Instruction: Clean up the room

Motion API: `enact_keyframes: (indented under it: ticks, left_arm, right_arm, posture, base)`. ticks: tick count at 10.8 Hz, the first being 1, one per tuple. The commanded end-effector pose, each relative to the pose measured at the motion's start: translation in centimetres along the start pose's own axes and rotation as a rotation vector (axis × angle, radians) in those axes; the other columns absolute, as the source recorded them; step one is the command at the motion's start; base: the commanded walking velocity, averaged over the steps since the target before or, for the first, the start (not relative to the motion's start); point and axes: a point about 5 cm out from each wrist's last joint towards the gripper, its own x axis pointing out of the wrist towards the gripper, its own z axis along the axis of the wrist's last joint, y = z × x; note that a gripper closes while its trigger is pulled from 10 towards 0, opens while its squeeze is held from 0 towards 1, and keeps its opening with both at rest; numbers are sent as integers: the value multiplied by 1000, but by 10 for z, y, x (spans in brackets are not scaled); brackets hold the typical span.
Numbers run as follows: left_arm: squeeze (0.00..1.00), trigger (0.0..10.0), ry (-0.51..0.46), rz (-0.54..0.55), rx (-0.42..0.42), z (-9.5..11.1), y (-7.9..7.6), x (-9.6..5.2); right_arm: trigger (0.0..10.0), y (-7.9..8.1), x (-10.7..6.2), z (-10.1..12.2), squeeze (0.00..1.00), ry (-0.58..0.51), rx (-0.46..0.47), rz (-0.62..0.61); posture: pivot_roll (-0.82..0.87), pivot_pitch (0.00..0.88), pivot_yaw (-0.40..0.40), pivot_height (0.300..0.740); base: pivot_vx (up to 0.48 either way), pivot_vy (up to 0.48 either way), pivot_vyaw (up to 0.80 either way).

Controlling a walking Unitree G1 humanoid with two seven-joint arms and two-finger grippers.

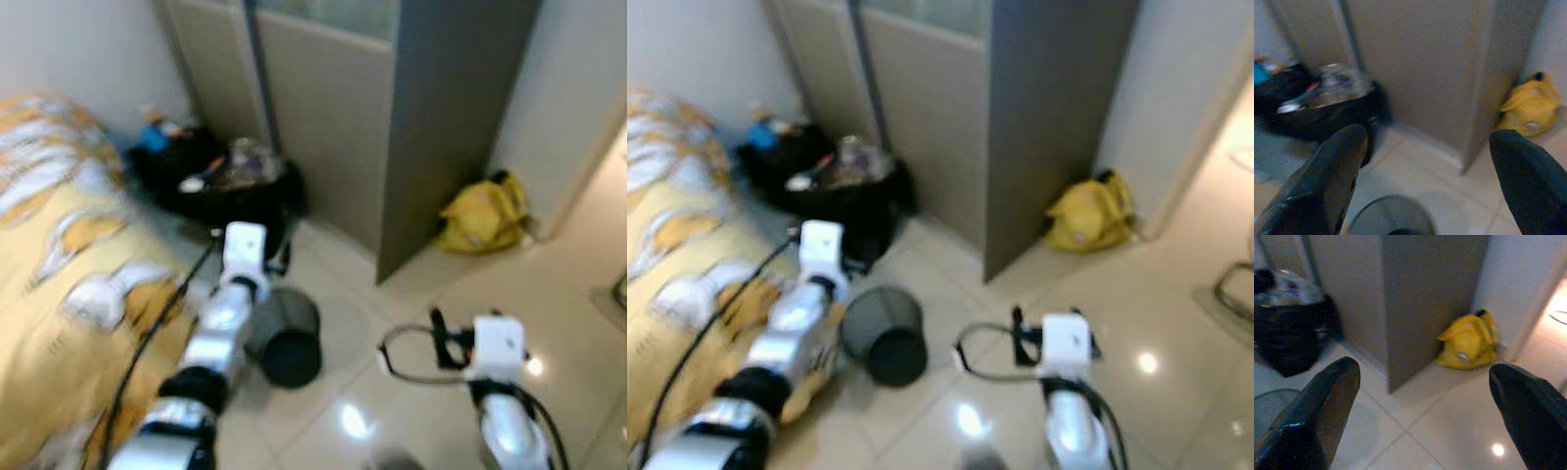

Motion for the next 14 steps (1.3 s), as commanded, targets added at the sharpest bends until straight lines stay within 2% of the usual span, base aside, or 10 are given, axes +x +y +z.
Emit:
enact_keyframes:
  ticks: [1, 3, 5, 8, 9, 10, 11, 12, 13, 14]
  left_arm:
    - [0, 10000, -11, -16, 2, 4, -4, 2]
    - [0, 10000, 7, -2, 20, -1, -2, 1]
    - [0, 10000, 60, 64, 34, -19, 16, -9]
    - [0, 10000, 58, 59, 33, -25, -1, -15]
    - [0, 10000, 59, 54, 5, -26, -9, -16]
    - [0, 10000, 34, 54, 50, -23, -10, -17]
    - [0, 10000, 12, 101, 27, -20, 3, -21]
    - [0, 10000, -6, 180, 17, -21, 31, -32]
    - [0, 10000, -8, 294, 5, -27, 54, -50]
    - [0, 10000, -2, 356, 22, -33, 65, -66]
  right_arm:
    - [10000, -1, 1, 4, 0, -14, 4, 7]
    - [10000, 9, 15, 12, 0, -20, 30, 59]
    - [10000, 17, 36, 27, 0, -52, 24, 135]
    - [10000, 8, 42, 20, 0, -9, -2, 165]
    - [10000, 14, 45, 21, 0, -3, -24, 192]
    - [10000, 25, 50, 23, 0, 4, -21, 222]
    - [10000, 40, 52, 25, 0, 8, -12, 281]
    - [10000, 61, 56, 25, 0, 6, -14, 365]
    - [10000, 73, 63, 29, 0, 7, -15, 428]
    - [10000, 77, 70, 34, 0, -2, -20, 465]
  posture:
    - [-364, 0, 142, 740]
    - [-358, 0, 132, 740]
    - [-314, 0, 77, 740]
    - [-266, 7, 51, 740]
    - [-252, 23, 33, 740]
    - [-190, 19, -4, 740]
    - [-139, 11, -32, 740]
    - [-33, 0, -83, 740]
    - [30, 0, -123, 740]
    - [55, 0, -135, 740]
  base:
    - [480, 0, 0]
    - [240, 0, 575]
    - [0, 0, 484]
    - [0, 0, 467]
    - [0, 0, 469]
    - [0, 0, 0]
    - [0, 0, 0]
    - [0, 0, 0]
    - [0, 0, 0]
    - [0, 0, 663]
